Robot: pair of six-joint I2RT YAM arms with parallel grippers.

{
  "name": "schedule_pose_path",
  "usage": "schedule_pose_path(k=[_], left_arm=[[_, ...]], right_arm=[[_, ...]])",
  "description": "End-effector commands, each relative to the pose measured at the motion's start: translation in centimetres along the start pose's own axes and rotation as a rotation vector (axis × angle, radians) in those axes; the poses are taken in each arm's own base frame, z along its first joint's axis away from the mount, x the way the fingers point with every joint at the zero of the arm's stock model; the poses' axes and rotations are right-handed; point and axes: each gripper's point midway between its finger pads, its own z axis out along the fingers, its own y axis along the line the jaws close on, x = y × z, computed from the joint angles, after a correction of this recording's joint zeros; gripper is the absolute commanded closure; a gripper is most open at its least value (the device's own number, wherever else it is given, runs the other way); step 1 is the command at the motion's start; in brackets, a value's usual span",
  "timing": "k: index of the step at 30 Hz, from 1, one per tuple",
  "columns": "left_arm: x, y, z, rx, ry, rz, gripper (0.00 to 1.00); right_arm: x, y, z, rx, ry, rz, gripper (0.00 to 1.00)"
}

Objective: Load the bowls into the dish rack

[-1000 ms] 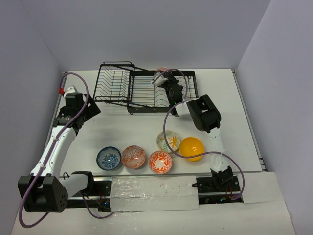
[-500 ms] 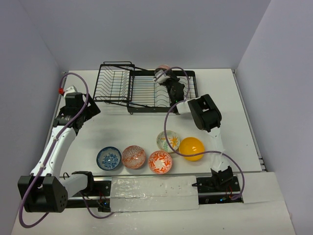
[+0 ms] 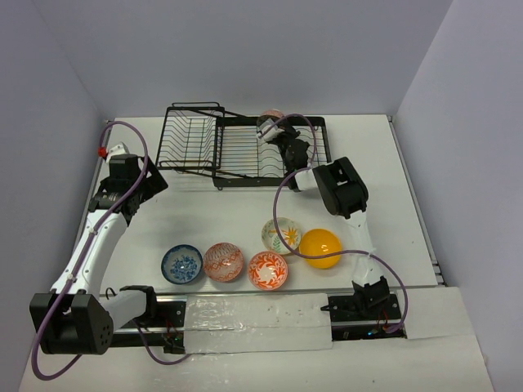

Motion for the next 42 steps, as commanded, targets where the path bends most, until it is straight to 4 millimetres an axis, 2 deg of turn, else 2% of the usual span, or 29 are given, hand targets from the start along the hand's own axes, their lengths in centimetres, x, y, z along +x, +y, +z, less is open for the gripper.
schedule_pose_path(k=[1,15,30,38,42], left_arm=[[-1.1,-0.1,0.0,0.003,-0.044,-0.007,0.01],[-1.5,-0.1,-0.5,0.010,-0.062,-0.008,0.01],[-1.7,-0.2,-0.9,0.019,-0.071,-0.011,0.01],[-1.9,-0.2,-1.0,0.022,-0.080,-0.013,0.01],[-2.0,-0.2,-1.1,0.023,-0.084,-0.015,0.01]], right_arm=[[-2.9,-3.3,1.1,0.102,-0.118,0.026,1.00],[-2.5,-1.3,-0.2,-0.004,-0.123,0.014,1.00],[-2.2,-0.2,-0.6,-0.046,-0.130,-0.002,1.00],[-2.1,0.3,-0.9,-0.071,-0.130,-0.010,0.95],[-2.1,0.4,-0.7,-0.075,-0.123,0.001,0.86]])
